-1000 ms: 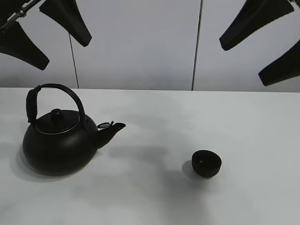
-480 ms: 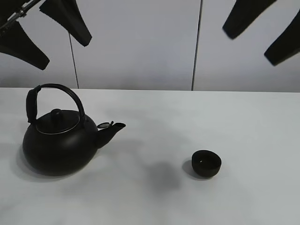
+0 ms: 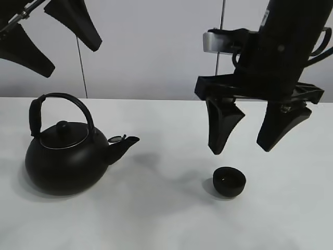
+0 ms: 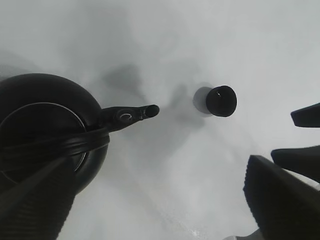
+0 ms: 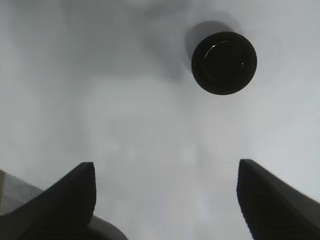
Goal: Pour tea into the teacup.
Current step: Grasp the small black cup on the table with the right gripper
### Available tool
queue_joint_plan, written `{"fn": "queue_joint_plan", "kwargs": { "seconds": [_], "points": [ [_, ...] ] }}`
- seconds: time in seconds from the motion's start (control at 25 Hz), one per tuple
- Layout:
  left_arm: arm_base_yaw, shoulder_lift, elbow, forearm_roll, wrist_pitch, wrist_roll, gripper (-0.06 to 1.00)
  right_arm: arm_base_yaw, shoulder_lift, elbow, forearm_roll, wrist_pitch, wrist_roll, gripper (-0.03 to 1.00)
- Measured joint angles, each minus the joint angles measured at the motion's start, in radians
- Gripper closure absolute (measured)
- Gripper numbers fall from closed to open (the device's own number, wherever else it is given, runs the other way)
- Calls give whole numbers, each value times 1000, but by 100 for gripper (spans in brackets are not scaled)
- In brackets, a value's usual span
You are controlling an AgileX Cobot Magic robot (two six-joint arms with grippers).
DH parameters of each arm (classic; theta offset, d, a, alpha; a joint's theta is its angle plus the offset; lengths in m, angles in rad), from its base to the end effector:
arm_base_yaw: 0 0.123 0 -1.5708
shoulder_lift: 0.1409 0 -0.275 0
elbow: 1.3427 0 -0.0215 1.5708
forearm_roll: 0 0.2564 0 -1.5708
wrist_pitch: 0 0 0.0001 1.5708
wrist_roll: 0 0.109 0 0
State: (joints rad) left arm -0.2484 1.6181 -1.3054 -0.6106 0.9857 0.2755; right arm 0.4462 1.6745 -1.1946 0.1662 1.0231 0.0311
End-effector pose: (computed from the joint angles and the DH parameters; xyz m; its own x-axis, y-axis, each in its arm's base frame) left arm 0.3246 -0.1361 0.2707 -0.9062 0.1454 -0.3970 0.3364 0.8169 -0.4685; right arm 0.2901 0.1558 0.2050 -0.9370 -0.3188 -0.1429 -0.3395 0.9273 0.1574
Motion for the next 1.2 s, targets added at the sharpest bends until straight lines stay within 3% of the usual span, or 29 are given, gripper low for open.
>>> {"fn": "queue_joint_plan", "kwargs": {
  "seconds": [0.32,1.2],
  "points": [
    [0,0,0,0,0,0,29,0,52,-5,-129,-86,19,41],
    [-1,0,0,0,-15,0,29,0,257,-6,-151,-193,-12,39]
  ]
}}
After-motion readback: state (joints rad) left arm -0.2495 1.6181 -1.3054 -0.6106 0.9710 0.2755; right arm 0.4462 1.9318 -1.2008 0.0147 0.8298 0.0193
